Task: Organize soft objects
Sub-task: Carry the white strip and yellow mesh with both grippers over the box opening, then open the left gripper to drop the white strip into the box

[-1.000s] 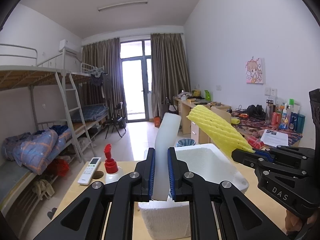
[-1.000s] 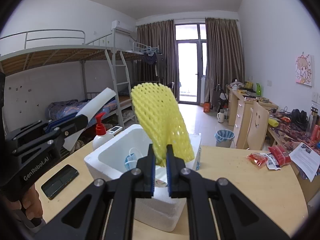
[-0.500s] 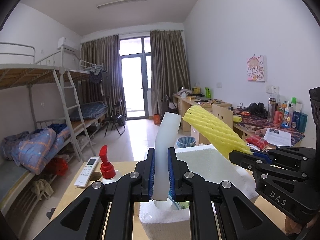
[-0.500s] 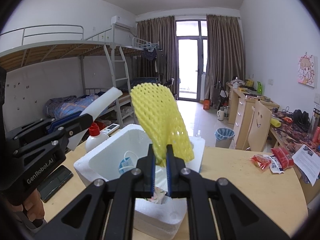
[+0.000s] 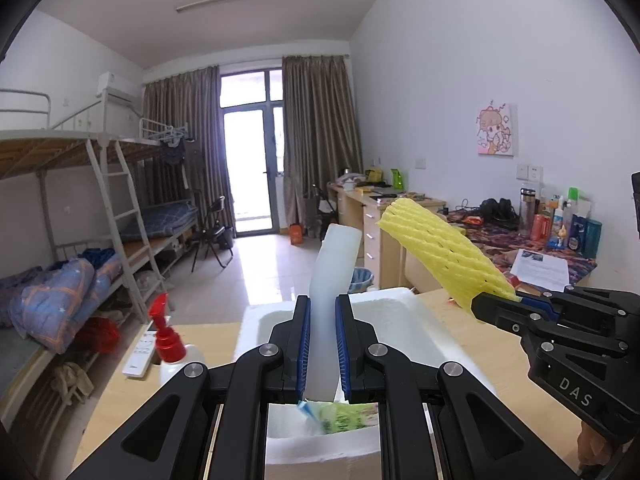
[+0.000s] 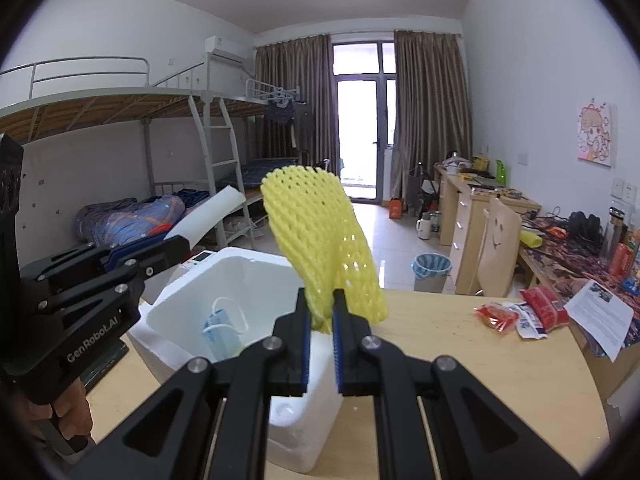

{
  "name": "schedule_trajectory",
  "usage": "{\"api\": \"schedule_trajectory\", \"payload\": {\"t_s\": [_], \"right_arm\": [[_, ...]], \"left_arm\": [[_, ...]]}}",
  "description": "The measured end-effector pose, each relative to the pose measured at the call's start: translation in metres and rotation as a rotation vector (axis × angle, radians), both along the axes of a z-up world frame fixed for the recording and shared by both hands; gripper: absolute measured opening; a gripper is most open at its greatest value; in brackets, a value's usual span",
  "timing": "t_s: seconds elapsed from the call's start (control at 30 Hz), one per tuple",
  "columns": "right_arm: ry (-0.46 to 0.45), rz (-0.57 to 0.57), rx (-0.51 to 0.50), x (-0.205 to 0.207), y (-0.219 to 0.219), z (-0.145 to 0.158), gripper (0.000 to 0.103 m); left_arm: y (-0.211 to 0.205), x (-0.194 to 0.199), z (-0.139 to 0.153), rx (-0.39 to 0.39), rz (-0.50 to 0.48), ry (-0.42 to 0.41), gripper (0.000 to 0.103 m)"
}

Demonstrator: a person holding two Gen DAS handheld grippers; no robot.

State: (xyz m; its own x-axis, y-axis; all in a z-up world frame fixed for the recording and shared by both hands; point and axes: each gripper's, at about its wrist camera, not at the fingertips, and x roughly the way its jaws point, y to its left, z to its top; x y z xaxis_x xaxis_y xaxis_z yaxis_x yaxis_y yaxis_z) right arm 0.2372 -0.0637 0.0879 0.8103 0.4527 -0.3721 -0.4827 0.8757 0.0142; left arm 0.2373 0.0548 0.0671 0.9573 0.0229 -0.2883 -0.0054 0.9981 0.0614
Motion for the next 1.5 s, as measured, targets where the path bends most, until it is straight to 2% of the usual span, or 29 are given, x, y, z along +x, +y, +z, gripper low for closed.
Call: {"api": "schedule_trajectory", "payload": {"t_s": [0.53, 0.93, 0.97, 1.0, 1.03, 1.07, 1.1, 1.23, 1.5], "right_arm": [[-0.014, -0.033, 0.000, -0.004, -0.013, 0.001, 0.012], [-0.007, -0.045, -0.002, 0.000, -0.013, -0.001, 0.012], [-0.008, -0.044, -0.002, 0.000, -0.014, -0.001, 0.012], [-0.009, -0.044, -0.003, -0.001, -0.013, -0.001, 0.012], [-0.008, -0.045, -0.002, -0.001, -0.012, -0.001, 0.012], [-0.008, -0.046, -0.001, 0.000, -0.013, -0.001, 0.012], [-0.008, -0.046, 0.000, 0.000, -0.013, -0.001, 0.012], [-0.008, -0.050, 0.004, -0.001, -0.014, -0.001, 0.012], [-0.002, -0.058, 0.001, 0.000, -0.013, -0.002, 0.012]], "left_arm": [[-0.006, 0.007, -0.001, -0.013, -0.021, 0.013, 0.013], [-0.002, 0.026, -0.009, -0.045, -0.018, 0.056, 0.027], [-0.002, 0.026, -0.009, -0.042, -0.014, 0.055, 0.036], [-0.002, 0.026, -0.009, -0.038, -0.009, 0.051, 0.054], [-0.002, 0.025, -0.009, -0.035, -0.009, 0.050, 0.065], [-0.002, 0.026, -0.007, -0.033, -0.005, 0.050, 0.083], [-0.002, 0.025, -0.007, -0.034, 0.000, 0.038, 0.091], [-0.001, 0.018, -0.003, -0.030, 0.012, -0.009, 0.098], [0.000, 0.014, 0.000, -0.040, 0.009, -0.019, 0.098]]}}
